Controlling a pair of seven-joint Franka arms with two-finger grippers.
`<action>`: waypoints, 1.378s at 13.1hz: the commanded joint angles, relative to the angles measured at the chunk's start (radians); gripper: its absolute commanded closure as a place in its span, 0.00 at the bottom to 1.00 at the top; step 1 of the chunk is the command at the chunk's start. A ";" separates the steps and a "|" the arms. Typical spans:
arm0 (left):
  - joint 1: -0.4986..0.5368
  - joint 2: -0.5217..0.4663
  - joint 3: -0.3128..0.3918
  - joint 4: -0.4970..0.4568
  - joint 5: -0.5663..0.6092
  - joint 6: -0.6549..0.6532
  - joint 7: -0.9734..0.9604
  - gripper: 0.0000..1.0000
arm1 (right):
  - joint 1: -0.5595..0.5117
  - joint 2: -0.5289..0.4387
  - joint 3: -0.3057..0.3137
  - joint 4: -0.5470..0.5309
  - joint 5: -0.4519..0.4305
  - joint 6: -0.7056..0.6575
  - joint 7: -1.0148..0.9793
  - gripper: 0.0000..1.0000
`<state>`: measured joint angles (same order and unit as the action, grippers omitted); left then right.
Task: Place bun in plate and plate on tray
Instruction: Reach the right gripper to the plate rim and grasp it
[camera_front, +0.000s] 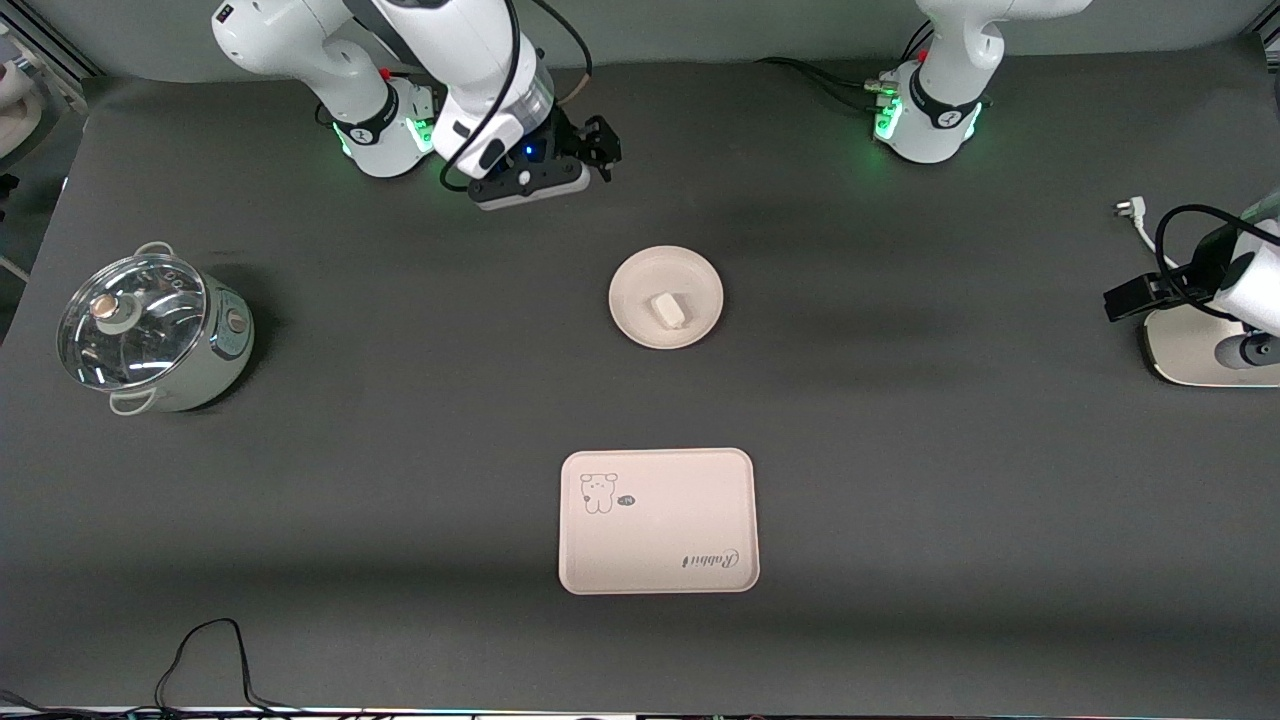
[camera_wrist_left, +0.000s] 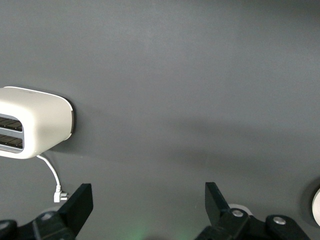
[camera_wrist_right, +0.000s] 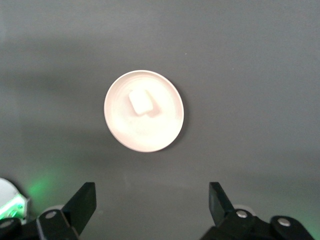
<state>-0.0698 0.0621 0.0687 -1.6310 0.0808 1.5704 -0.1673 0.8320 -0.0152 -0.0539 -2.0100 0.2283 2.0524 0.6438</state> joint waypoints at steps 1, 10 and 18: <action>-0.018 -0.025 0.016 -0.021 -0.001 0.019 0.022 0.00 | 0.044 0.029 -0.001 -0.142 0.009 0.215 0.010 0.00; -0.019 -0.021 0.014 0.033 -0.007 0.008 0.054 0.00 | 0.118 0.322 0.000 -0.276 0.008 0.751 0.020 0.00; -0.018 -0.013 0.016 0.088 -0.001 -0.010 0.040 0.00 | 0.125 0.449 0.002 -0.302 0.017 0.940 0.027 0.00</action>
<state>-0.0762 0.0485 0.0732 -1.5758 0.0781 1.5810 -0.1323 0.9411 0.4357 -0.0477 -2.3150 0.2284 2.9809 0.6469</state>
